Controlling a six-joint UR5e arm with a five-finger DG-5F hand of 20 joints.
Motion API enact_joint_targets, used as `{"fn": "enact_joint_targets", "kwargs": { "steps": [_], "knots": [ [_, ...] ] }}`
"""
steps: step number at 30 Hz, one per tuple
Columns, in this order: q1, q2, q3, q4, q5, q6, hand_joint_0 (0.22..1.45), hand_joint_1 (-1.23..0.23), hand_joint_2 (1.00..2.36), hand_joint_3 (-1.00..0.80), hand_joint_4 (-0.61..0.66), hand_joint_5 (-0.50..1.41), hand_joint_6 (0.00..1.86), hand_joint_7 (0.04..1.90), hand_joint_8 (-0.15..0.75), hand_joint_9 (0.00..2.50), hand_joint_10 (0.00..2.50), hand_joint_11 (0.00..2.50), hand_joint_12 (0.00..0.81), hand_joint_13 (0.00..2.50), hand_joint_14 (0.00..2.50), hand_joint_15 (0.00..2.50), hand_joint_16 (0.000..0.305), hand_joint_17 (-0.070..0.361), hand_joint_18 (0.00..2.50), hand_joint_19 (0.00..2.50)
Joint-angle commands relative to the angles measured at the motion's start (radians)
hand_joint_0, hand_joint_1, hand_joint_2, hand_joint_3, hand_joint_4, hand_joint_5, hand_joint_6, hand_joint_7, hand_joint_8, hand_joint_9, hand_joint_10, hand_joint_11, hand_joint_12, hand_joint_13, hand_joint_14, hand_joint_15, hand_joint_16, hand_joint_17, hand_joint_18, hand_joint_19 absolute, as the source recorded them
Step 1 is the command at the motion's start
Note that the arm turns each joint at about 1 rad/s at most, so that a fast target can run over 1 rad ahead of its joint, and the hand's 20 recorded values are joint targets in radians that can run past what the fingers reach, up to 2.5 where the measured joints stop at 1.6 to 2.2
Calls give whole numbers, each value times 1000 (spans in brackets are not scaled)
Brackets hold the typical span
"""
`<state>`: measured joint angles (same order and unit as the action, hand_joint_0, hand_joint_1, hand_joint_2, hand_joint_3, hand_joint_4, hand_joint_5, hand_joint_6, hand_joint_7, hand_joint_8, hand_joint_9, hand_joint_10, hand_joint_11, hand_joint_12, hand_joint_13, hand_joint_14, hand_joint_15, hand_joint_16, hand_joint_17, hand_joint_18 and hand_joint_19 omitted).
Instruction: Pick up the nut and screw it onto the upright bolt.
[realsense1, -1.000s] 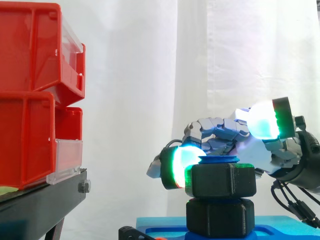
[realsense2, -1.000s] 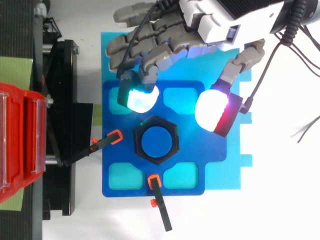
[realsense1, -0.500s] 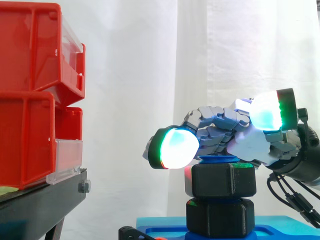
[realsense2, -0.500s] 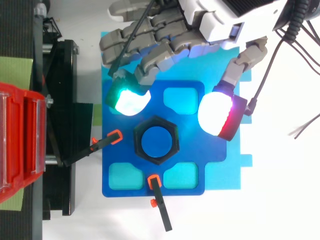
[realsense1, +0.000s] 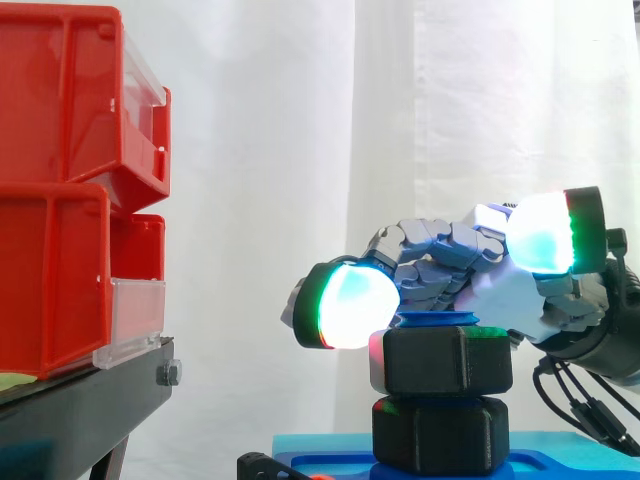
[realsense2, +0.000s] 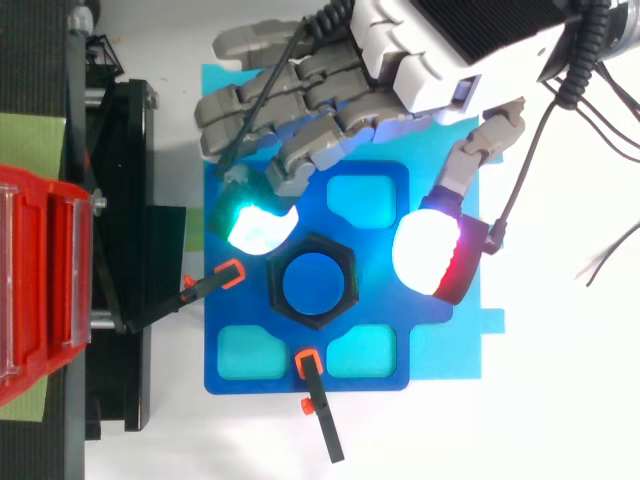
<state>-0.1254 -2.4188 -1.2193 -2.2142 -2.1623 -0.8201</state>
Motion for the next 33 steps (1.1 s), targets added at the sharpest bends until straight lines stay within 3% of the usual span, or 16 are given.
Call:
{"fn": "enact_joint_targets", "kwargs": {
  "steps": [1, 9, 17, 30, 33],
  "knots": [
    [4, 0, -3, 5, 1, -1, 471, -219, 1000, -500, 92, -240, 501, 638, 211, 271, 0, 0, 328, 234, 0, 0, 51, 114, 32, 0],
    [4, 0, -3, 13, 4, 25, 471, -218, 1000, -500, 98, -239, 501, 662, 212, 267, 0, 0, 328, 234, 0, 0, 51, 114, 30, 0],
    [1, 0, -3, 5, 7, 24, 486, -249, 1000, -500, 186, -185, 503, 1026, 239, 336, 0, 0, 323, 284, 0, 0, 48, 109, 83, 0],
    [-5, 0, -5, -1, 4, 21, 495, -272, 1000, -500, 178, -128, 500, 1389, 249, 406, 0, 0, 319, 337, 0, 0, 48, 107, 137, 0],
    [-8, 0, -5, -1, 4, 21, 497, -278, 1000, -500, 179, -129, 549, 1354, 256, 441, 0, 0, 316, 360, 0, 0, 47, 106, 162, 0]
  ]
}}
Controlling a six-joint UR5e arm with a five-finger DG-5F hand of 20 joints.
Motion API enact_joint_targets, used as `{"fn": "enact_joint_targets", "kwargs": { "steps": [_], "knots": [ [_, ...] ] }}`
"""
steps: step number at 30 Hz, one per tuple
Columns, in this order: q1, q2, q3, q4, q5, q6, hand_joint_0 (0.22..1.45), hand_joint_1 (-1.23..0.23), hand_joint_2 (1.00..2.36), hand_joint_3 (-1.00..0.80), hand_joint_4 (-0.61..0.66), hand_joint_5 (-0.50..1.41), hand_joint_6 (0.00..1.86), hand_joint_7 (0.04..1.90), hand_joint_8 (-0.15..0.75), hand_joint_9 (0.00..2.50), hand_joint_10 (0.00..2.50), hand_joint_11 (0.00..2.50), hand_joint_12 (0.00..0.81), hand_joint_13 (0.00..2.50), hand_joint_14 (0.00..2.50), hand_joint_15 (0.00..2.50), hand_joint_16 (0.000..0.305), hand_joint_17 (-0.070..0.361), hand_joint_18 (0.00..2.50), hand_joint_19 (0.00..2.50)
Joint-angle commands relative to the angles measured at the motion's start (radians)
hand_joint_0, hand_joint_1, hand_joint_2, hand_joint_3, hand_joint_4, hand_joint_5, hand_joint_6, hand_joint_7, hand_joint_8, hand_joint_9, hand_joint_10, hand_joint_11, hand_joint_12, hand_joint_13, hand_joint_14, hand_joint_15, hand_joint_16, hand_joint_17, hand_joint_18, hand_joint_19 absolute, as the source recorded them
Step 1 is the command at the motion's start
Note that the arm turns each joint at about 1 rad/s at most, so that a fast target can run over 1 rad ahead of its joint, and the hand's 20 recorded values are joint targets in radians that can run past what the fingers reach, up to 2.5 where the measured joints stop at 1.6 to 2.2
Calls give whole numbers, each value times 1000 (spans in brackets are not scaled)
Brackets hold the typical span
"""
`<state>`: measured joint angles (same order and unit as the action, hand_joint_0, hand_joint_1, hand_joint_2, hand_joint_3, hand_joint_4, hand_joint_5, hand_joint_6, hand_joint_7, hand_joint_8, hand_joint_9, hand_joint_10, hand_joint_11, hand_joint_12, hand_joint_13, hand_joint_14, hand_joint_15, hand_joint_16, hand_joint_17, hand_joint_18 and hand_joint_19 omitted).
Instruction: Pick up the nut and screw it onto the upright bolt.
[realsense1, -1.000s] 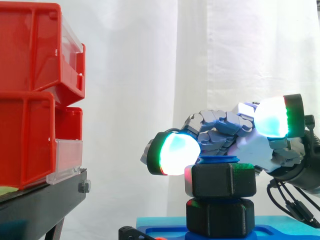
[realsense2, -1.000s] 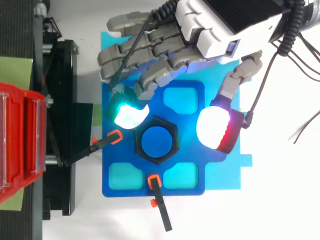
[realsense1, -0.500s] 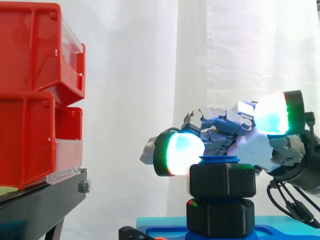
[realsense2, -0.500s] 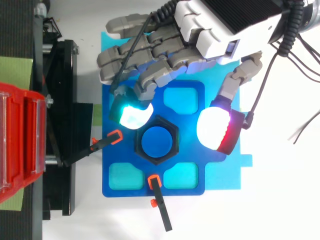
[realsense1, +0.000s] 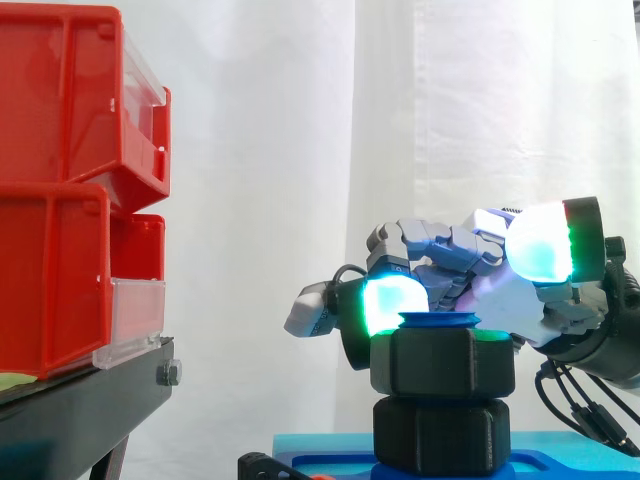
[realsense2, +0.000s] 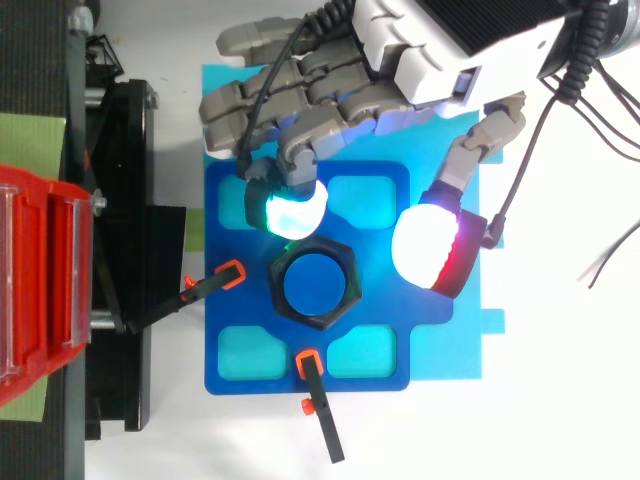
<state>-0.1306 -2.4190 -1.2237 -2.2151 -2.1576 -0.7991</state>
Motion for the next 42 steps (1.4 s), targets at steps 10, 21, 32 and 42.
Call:
{"fn": "enact_joint_targets", "kwargs": {
  "steps": [10, 21, 32, 42],
  "knots": [
    [-12, 0, 0, 2, -4, 0, 509, -306, 1000, -500, 192, -114, 633, 1261, 271, 586, 0, 0, 297, 462, 0, 0, 45, 102, 271, 0],
    [-12, 0, 0, 8, -4, 1, 514, -317, 1000, -500, 188, -115, 708, 1182, 285, 781, 0, 36, 287, 576, 0, 0, 44, 99, 398, 34],
    [-17, 1, 1, 11, -21, 4, 507, -297, 1000, -500, 196, -107, 500, 1380, 292, 872, 2, 89, 283, 640, 0, 22, 45, 100, 489, 71],
    [-34, 1, 27, 5, -54, 9, 483, -248, 1000, -500, 255, -156, 503, 993, 270, 848, 0, 0, 288, 614, 0, 0, 47, 106, 468, 46]
  ]
}}
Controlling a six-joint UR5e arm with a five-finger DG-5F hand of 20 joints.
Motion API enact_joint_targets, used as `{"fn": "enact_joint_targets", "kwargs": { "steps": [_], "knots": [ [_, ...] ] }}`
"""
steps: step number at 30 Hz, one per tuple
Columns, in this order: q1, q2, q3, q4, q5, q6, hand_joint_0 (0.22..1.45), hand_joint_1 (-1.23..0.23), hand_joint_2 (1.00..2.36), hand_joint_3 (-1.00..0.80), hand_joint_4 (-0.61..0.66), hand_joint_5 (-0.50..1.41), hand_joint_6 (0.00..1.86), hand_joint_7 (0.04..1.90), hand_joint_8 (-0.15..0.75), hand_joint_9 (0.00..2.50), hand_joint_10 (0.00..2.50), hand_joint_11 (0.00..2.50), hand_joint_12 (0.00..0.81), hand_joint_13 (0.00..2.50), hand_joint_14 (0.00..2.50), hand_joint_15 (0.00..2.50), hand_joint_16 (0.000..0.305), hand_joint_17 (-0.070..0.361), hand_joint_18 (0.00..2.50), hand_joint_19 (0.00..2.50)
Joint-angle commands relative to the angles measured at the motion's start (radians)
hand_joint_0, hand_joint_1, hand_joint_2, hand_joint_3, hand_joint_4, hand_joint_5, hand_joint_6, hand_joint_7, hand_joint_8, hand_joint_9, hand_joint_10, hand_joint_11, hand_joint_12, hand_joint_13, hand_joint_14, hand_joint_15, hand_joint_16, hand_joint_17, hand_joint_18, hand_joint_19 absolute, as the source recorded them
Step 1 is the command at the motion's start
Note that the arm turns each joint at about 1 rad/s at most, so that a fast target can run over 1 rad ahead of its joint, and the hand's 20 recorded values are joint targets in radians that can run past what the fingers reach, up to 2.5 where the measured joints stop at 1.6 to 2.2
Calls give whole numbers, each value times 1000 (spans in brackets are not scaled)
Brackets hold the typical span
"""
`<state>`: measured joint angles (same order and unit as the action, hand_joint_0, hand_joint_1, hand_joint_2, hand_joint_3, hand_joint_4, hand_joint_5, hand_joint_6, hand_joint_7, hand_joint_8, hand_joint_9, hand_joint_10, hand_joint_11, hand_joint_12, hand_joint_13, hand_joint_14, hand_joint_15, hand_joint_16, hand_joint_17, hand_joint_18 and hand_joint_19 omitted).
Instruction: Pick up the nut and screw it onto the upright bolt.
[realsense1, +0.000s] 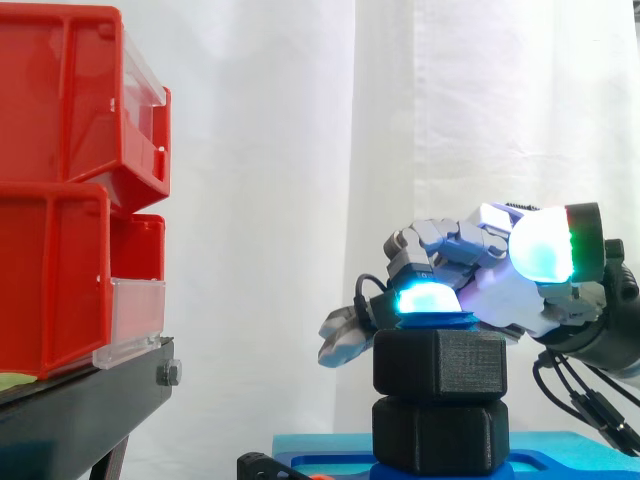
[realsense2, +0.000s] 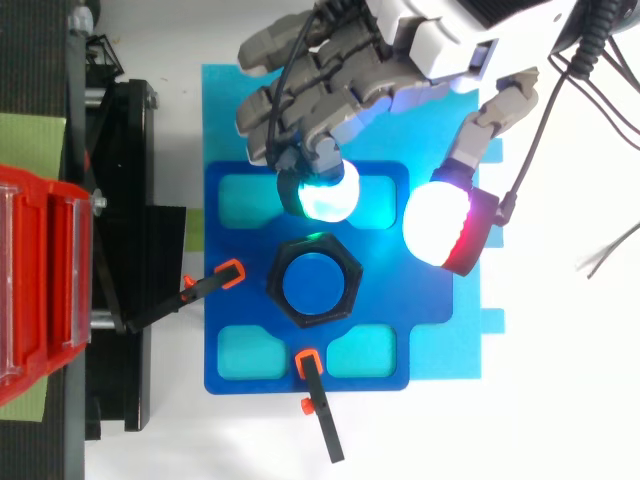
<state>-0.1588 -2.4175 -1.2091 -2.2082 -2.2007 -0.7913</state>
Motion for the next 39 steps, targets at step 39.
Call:
{"fn": "enact_joint_targets", "kwargs": {
  "steps": [39],
  "knots": [
    [45, -63, 33, 78, 42, 61, 414, -150, 1000, -500, 97, -252, 501, 583, 220, 275, 0, 0, 351, 177, 0, 0, 58, 130, 0, 0]
  ]
}}
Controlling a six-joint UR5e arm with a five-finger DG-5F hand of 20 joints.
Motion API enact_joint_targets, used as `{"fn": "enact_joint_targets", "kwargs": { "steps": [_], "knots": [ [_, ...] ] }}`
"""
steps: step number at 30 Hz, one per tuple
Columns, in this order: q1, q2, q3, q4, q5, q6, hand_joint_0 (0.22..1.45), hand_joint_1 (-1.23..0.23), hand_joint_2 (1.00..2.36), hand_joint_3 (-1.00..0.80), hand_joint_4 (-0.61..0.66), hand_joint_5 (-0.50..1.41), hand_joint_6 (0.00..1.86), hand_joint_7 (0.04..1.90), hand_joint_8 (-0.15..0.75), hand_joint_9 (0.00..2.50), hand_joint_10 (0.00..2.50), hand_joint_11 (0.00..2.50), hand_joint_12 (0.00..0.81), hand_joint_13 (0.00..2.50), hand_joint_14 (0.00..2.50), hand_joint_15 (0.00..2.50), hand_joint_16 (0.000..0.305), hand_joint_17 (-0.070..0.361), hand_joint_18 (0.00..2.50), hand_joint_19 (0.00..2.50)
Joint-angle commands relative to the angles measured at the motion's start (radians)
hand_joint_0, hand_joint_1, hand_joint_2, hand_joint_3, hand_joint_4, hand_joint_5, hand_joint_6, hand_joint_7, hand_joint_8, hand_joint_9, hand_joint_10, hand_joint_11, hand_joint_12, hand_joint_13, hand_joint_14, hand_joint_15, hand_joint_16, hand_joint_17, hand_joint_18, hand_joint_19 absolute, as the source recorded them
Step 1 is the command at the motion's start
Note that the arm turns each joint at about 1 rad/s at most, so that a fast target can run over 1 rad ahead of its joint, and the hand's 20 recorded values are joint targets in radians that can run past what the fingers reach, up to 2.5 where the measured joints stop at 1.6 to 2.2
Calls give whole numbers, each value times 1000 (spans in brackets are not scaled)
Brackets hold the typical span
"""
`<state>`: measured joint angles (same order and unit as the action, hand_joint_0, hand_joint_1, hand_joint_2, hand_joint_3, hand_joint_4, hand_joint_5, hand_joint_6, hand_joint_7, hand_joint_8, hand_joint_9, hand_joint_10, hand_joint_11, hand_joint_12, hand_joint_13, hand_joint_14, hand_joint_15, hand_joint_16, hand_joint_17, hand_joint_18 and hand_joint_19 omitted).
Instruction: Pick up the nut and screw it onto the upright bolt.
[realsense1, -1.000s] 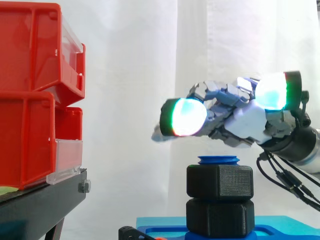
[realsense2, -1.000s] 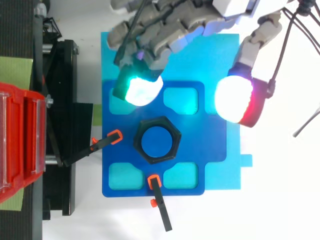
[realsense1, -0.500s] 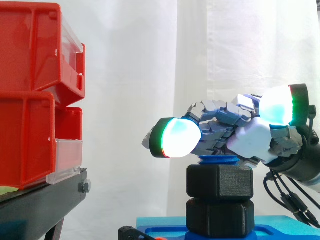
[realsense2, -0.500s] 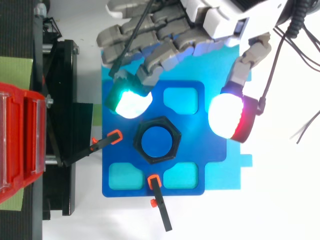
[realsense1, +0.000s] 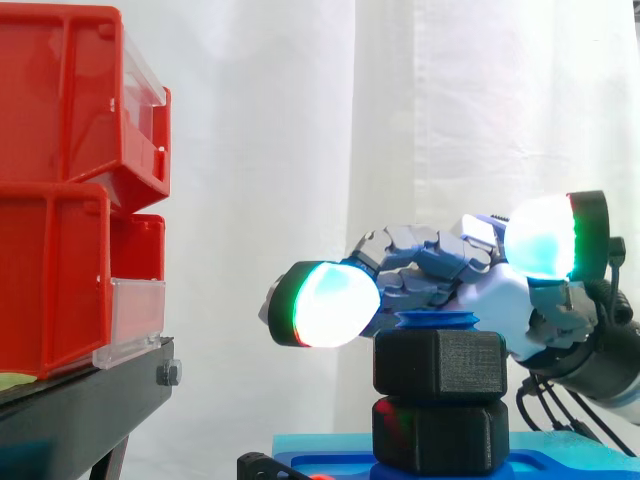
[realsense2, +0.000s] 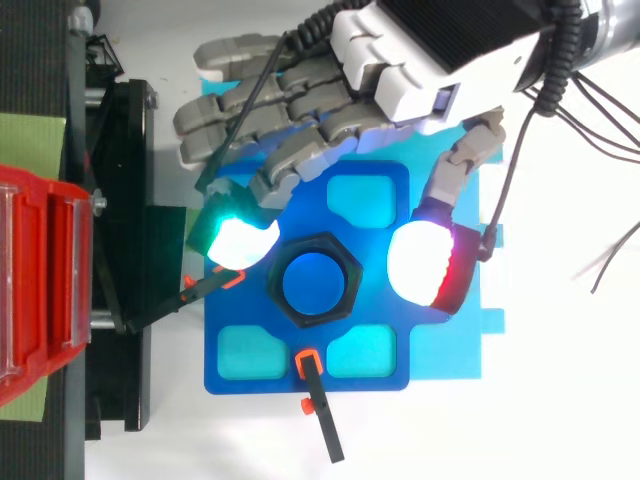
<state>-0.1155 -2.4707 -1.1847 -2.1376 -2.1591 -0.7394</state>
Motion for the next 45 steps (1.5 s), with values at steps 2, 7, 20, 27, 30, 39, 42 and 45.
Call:
{"fn": "enact_joint_targets", "kwargs": {
  "steps": [2, 7, 20, 27, 30, 39, 42, 45],
  "knots": [
    [2, -11, 10, 12, -2, 23, 416, -152, 1000, -500, 103, -250, 501, 593, 221, 279, 0, 0, 351, 181, 0, 0, 58, 129, 0, 0],
    [2, -11, 10, 8, -2, 20, 419, -153, 1000, -500, 131, -238, 501, 641, 226, 285, 0, 0, 350, 195, 0, 0, 57, 128, 0, 0],
    [3, -11, 5, -15, -4, 17, 439, -181, 1000, -500, 204, -196, 503, 801, 250, 374, 0, 0, 345, 267, 0, 0, 55, 123, 7, 0],
    [-3, -11, 5, -18, -5, 18, 456, -213, 1000, -500, 229, -162, 503, 1060, 259, 435, 0, 0, 338, 310, 0, 0, 53, 118, 69, 0],
    [-7, -11, 5, -13, -8, 18, 461, -224, 1000, -500, 202, -148, 502, 1217, 266, 461, 0, 0, 333, 335, 0, 0, 51, 116, 105, 0],
    [-23, -11, 5, -1, -28, 20, 473, -265, 1000, -500, 205, -143, 657, 1143, 284, 611, 0, 0, 316, 449, 0, 0, 50, 112, 235, 0],
    [-27, -10, 5, 7, -33, 20, 479, -277, 1000, -500, 218, -140, 725, 1040, 290, 670, 0, 3, 314, 486, 0, 0, 49, 109, 281, 0],
    [-33, -10, 5, 12, -39, 20, 482, -284, 1000, -500, 218, -131, 745, 1003, 292, 708, 0, 14, 308, 510, 0, 0, 48, 108, 308, 0]
  ]
}}
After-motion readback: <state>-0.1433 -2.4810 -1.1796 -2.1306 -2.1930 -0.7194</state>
